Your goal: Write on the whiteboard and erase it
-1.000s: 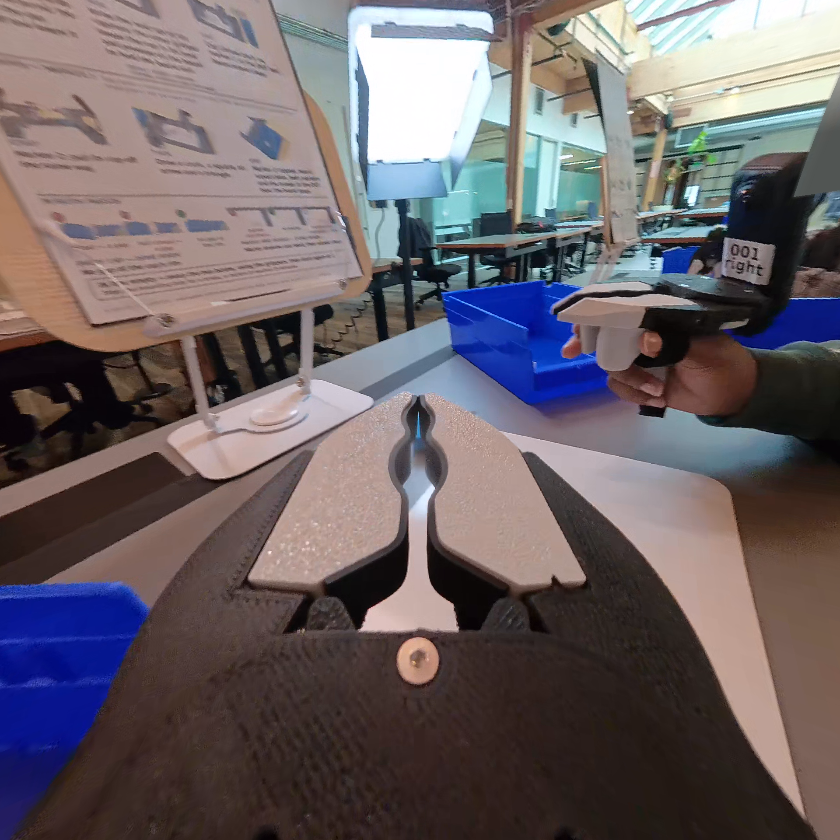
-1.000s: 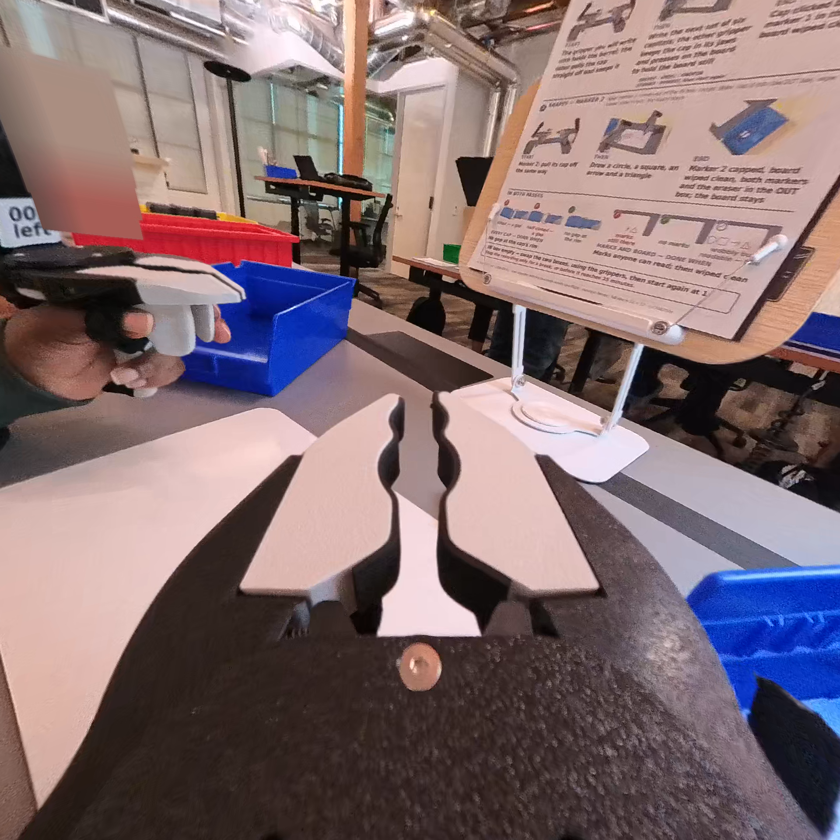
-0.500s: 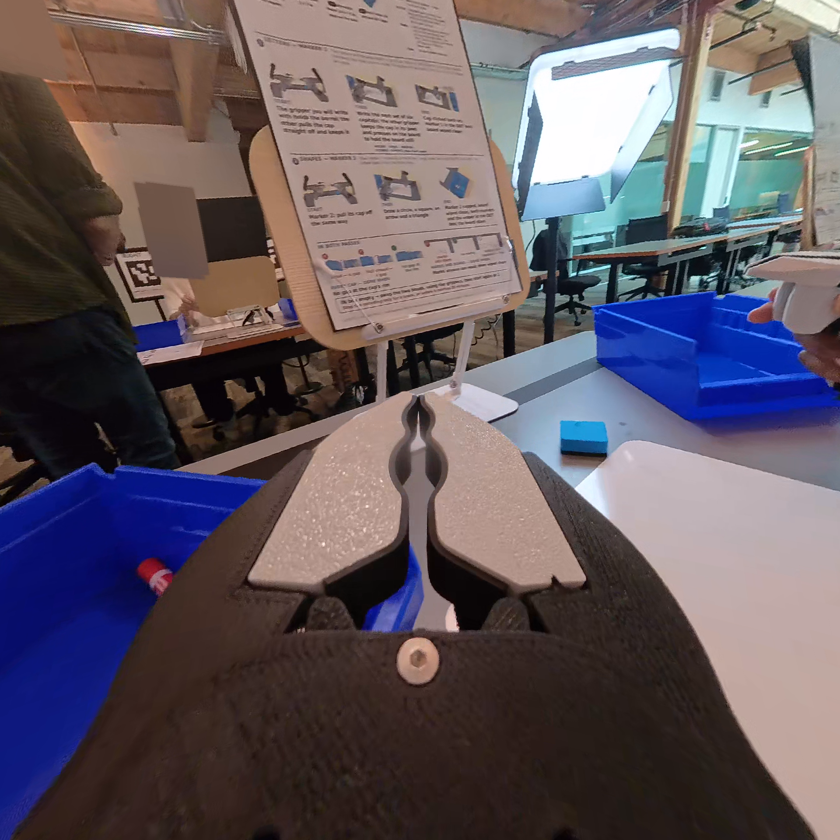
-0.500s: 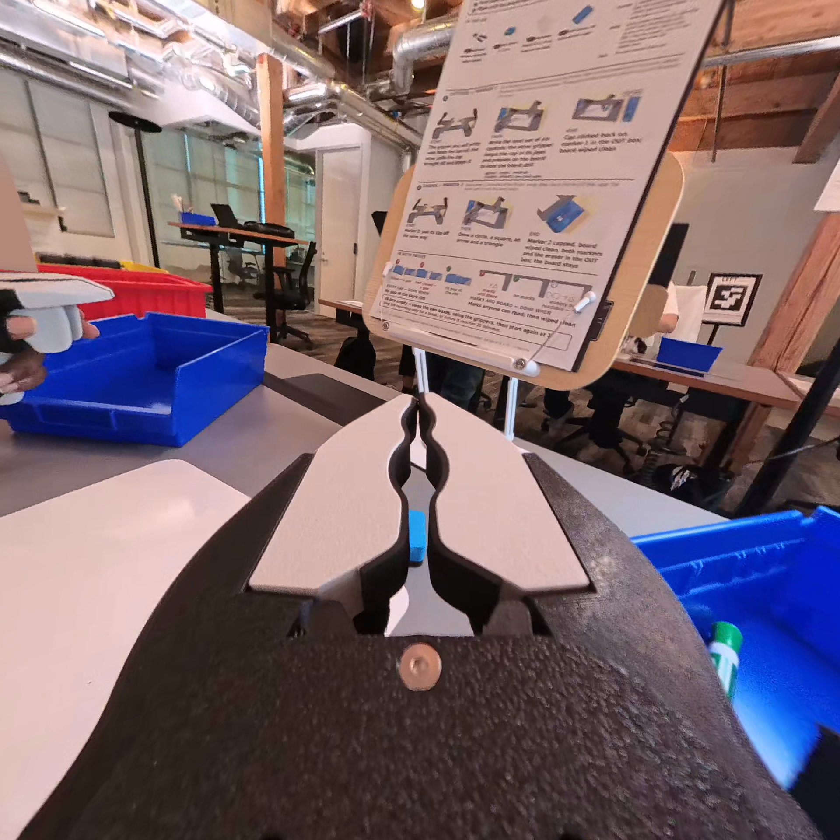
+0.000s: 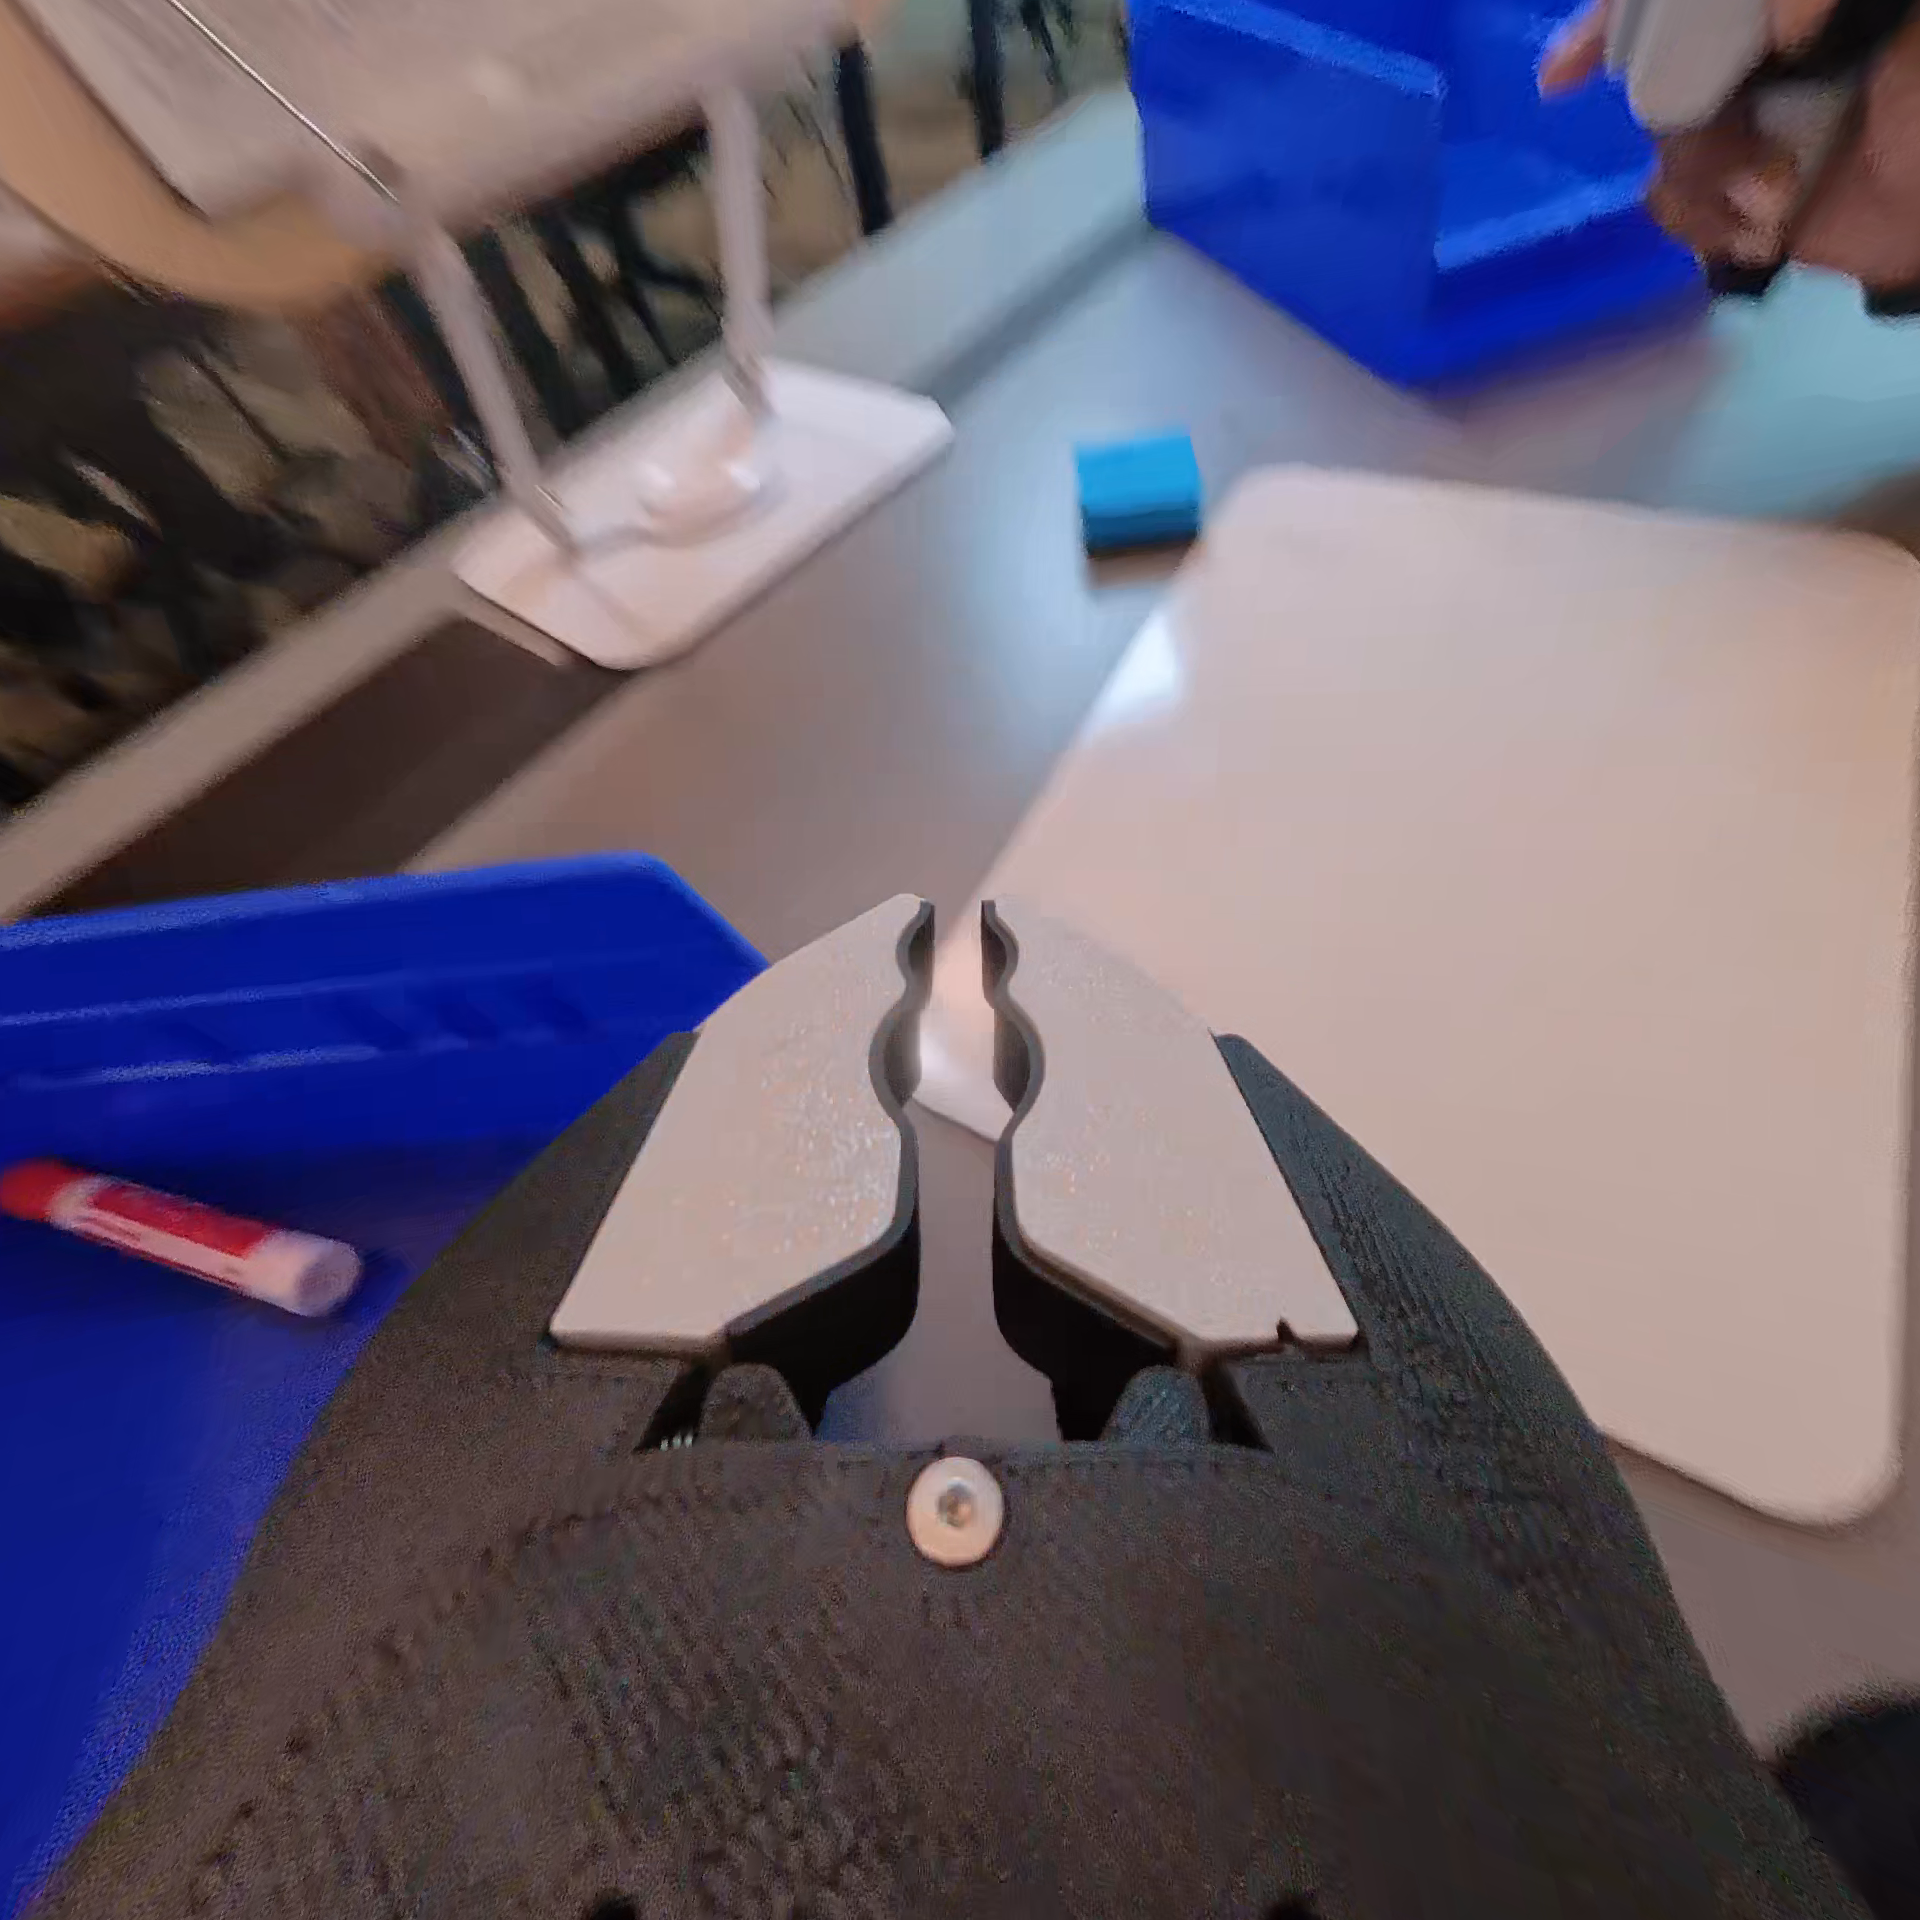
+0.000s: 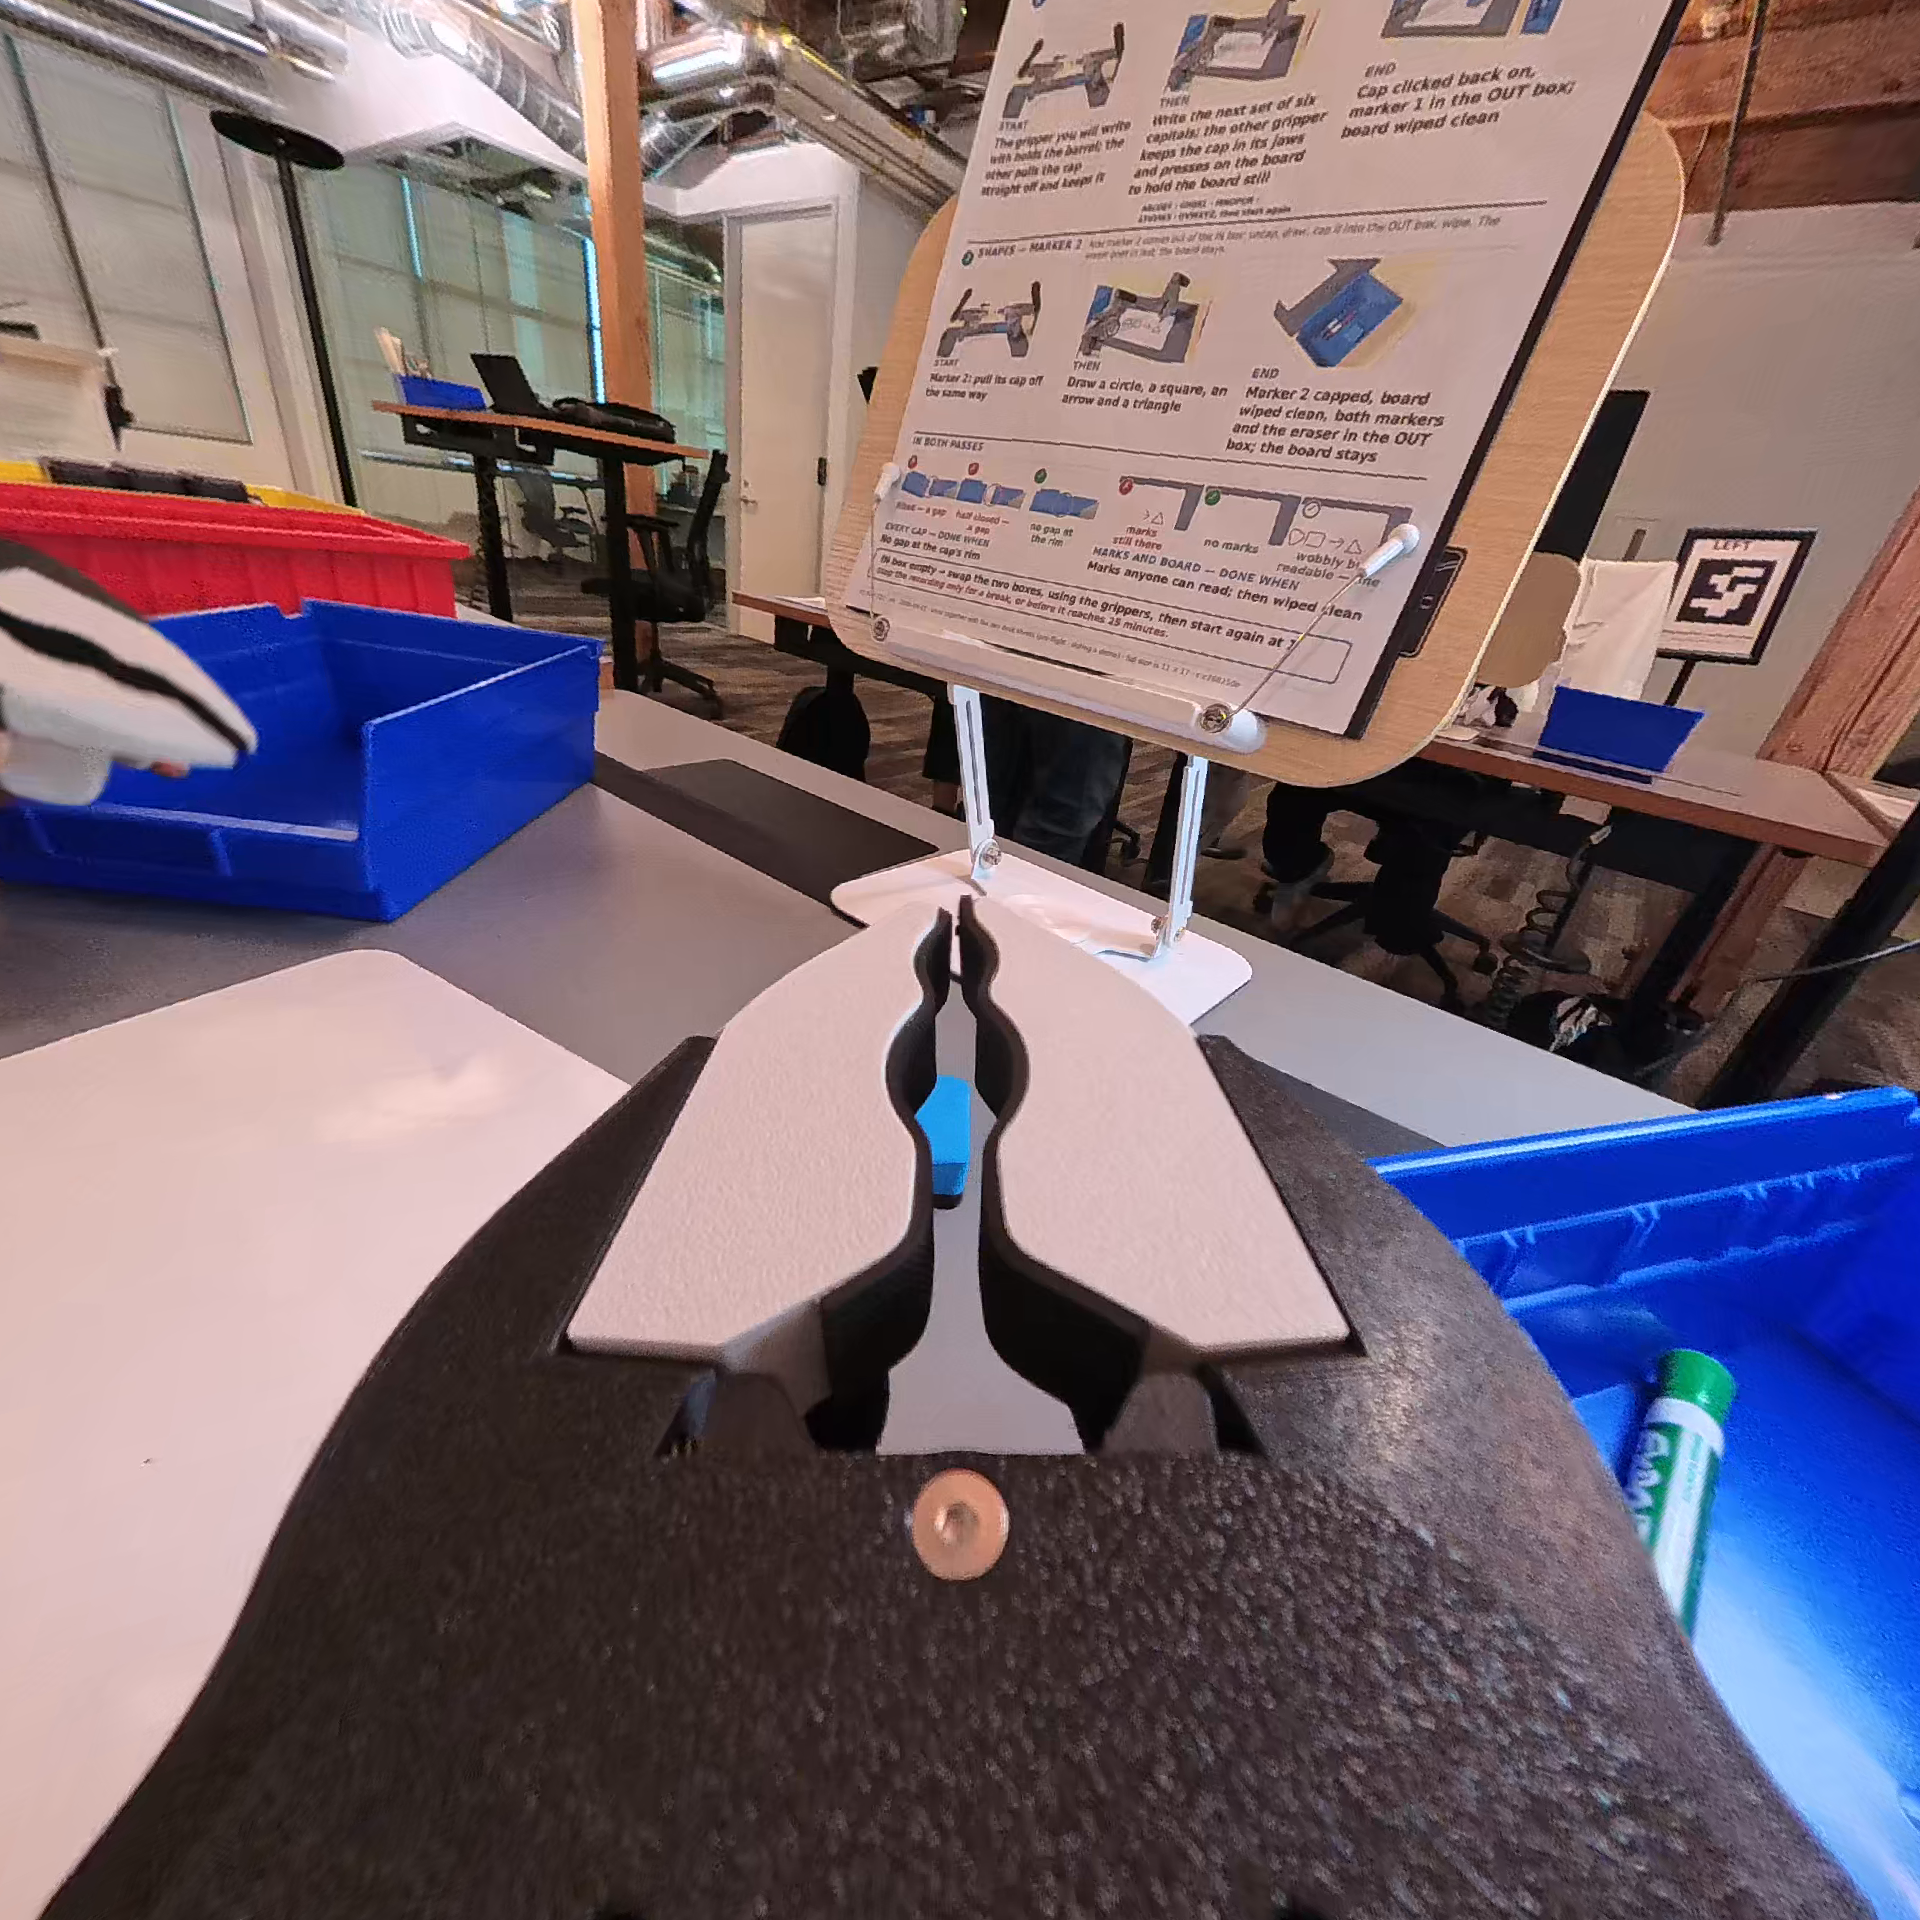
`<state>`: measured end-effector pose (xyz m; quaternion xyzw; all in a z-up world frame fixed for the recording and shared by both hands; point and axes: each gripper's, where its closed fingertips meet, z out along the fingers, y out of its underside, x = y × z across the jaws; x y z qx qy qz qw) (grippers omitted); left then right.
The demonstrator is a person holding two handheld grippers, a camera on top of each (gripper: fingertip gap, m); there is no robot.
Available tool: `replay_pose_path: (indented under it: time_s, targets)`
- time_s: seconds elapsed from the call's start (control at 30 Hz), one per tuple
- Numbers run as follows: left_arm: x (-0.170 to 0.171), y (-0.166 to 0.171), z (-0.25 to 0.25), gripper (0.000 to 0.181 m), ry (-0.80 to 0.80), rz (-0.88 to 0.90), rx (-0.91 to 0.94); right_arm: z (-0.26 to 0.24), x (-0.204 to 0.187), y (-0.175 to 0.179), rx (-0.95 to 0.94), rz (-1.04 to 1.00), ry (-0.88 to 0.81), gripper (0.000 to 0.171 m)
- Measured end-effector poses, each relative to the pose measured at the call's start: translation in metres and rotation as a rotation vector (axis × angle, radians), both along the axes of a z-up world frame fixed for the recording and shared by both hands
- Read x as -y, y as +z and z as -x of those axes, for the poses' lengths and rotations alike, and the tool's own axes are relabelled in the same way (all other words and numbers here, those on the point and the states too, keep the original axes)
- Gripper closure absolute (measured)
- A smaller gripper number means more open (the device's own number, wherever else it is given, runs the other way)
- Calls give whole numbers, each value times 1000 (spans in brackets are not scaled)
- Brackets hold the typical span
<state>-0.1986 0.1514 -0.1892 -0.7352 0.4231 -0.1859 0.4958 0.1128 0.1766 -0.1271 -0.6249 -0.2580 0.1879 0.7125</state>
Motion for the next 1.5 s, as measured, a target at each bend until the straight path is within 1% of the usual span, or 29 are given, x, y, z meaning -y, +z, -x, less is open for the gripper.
replay_pose_path:
  time_s: [0.07,0.1,0.17,0.23,0.3,0.37,0.43,0.53,0.63,0.73,0.87,0.93,1.0,1.07,1.2,1.5]
  targets:
    - [18,-23,-1,173,-81,152,-83,3,0,-2,44,11,32,170]
    - [25,-33,2,171,-99,214,-130,7,0,-9,100,48,63,171]
    - [35,-51,6,165,-114,306,-200,16,2,-41,284,220,152,170]
    - [40,-65,7,158,-125,367,-241,23,19,-79,468,423,294,162]
    - [44,-72,6,152,-142,408,-256,21,31,-105,563,542,349,151]
    - [46,-76,3,150,-156,428,-249,19,41,-120,614,626,398,147]
    - [48,-81,1,149,-168,449,-257,15,48,-127,637,690,427,139]
    - [50,-87,-4,149,-187,464,-256,9,63,-136,687,776,492,134]
    - [51,-88,-8,150,-197,466,-245,1,70,-150,753,851,487,121]
    - [51,-87,-16,152,-217,459,-218,5,76,-152,734,889,522,121]
    - [50,-87,-27,156,-239,452,-196,7,90,-151,766,905,585,130]
    - [50,-88,-27,156,-242,441,-225,7,94,-152,800,890,590,129]
    - [49,-88,-17,154,-214,425,-287,7,96,-152,820,885,587,127]
    - [49,-86,-7,154,-181,436,-306,8,96,-152,817,883,588,127]
    - [56,-90,4,149,-164,522,-309,8,95,-151,794,890,605,127]
    - [49,-90,-4,147,-152,495,-279,2,103,-151,829,909,632,126]
